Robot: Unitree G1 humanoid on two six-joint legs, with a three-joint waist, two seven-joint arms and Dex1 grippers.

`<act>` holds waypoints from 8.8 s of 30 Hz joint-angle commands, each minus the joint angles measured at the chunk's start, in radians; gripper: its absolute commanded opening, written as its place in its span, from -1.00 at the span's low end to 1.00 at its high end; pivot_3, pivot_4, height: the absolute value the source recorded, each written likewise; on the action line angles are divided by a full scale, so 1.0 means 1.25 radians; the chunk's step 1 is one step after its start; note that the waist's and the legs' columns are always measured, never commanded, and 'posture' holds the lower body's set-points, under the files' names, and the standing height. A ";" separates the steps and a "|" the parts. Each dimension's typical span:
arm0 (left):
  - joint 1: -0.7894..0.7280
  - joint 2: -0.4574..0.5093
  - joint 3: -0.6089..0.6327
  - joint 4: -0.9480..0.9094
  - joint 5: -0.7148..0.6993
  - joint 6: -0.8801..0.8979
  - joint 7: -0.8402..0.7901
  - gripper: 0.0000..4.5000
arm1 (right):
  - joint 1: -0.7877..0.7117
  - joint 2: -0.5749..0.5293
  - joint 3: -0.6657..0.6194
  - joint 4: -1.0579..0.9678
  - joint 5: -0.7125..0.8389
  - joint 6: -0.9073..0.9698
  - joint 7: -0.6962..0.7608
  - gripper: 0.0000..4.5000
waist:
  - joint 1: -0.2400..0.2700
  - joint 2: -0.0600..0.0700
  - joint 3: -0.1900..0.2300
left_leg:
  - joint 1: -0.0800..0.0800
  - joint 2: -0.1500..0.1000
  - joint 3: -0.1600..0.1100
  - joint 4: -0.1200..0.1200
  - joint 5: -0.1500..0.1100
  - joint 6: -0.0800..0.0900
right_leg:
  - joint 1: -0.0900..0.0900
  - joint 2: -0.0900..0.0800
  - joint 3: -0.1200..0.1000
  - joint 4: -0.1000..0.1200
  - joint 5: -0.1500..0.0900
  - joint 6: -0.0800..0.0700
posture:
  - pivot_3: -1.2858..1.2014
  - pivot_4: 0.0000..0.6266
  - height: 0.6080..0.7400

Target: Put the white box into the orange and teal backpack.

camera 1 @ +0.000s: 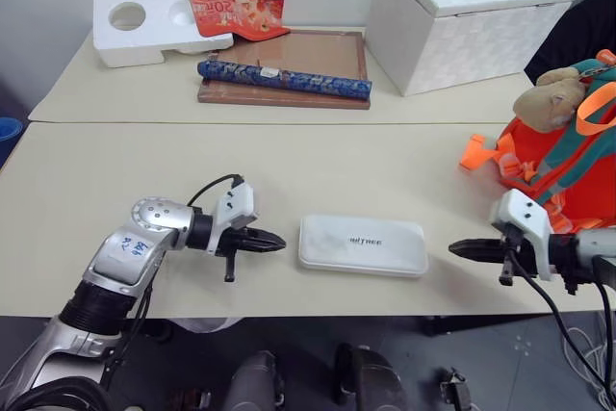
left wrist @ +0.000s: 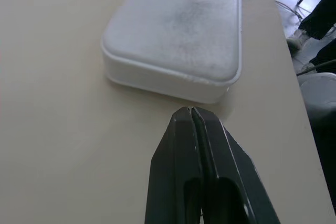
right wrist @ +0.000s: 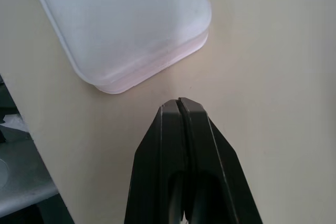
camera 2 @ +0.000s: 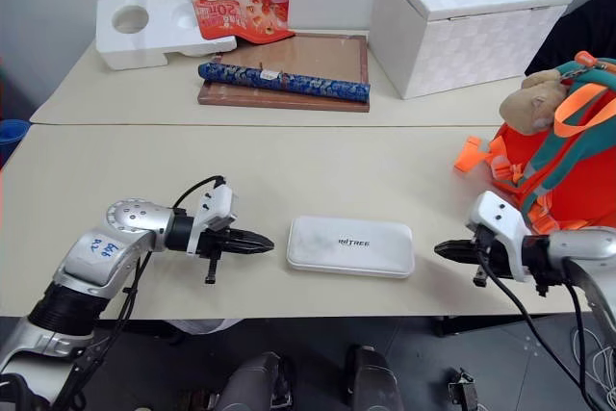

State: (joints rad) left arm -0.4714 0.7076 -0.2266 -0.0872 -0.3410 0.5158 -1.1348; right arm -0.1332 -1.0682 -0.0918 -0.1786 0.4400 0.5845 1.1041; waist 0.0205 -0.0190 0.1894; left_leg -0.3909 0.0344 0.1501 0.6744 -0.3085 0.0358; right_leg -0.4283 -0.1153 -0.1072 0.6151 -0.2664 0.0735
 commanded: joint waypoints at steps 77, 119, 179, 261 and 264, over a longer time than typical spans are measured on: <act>-0.297 -0.336 0.716 0.296 -0.430 0.879 0.512 -0.41 | 0.168 0.139 -0.403 -0.045 0.017 0.088 -0.125 -0.15 | 0.002 0.000 0.000 | 0.000 0.000 -0.002 0.006 -0.001 -0.003 | 0.000 -0.001 0.001 0.006 -0.001 0.000 | 0.03 -0.52 1.00; -0.387 -0.102 0.535 0.290 -0.463 0.452 0.380 -0.41 | -0.391 0.157 -0.191 -0.029 0.358 0.354 -0.118 -0.98 | -0.036 -0.001 0.000 | 0.000 0.000 0.000 0.000 0.000 -0.005 | -0.002 0.002 0.001 0.007 -0.002 0.000 | 0.03 -0.52 1.00; -0.742 -0.481 0.051 0.869 0.156 -0.333 -0.105 -0.41 | -0.347 0.072 -0.116 -0.113 0.450 0.365 -0.035 -0.98 | -0.003 -0.003 0.002 | -0.014 -0.003 0.001 0.008 0.001 0.004 | -0.013 0.001 -0.005 0.007 0.000 0.004 | 0.03 -0.52 1.00; -0.318 -0.100 0.024 0.447 0.167 -0.251 -0.174 0.76 | -0.099 -0.036 -0.222 -0.017 0.298 0.145 -0.011 0.22 | -0.011 -0.001 0.001 | -0.011 -0.004 0.000 0.009 0.001 0.006 | -0.010 0.001 -0.005 0.009 0.001 0.004 | 0.03 -0.52 1.00; -0.277 0.003 0.127 0.325 0.036 -0.077 -0.243 1.00 | -0.072 -0.129 -0.291 0.106 0.276 0.133 0.112 0.67 | -0.018 -0.001 0.001 | -0.012 -0.003 0.000 0.009 0.002 0.006 | -0.011 0.001 -0.005 0.010 0.001 0.004 | 0.03 -0.52 1.00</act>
State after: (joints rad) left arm -0.8072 0.6713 -0.1494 0.4051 -0.2096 0.3324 -1.3997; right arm -0.2174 -1.1888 -0.3745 -0.0956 0.7965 0.7781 1.1741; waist -0.0022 -0.0207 0.1905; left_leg -0.4063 0.0303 0.1500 0.6856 -0.3065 0.0427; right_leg -0.4415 -0.1141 -0.1135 0.6279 -0.2654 0.0787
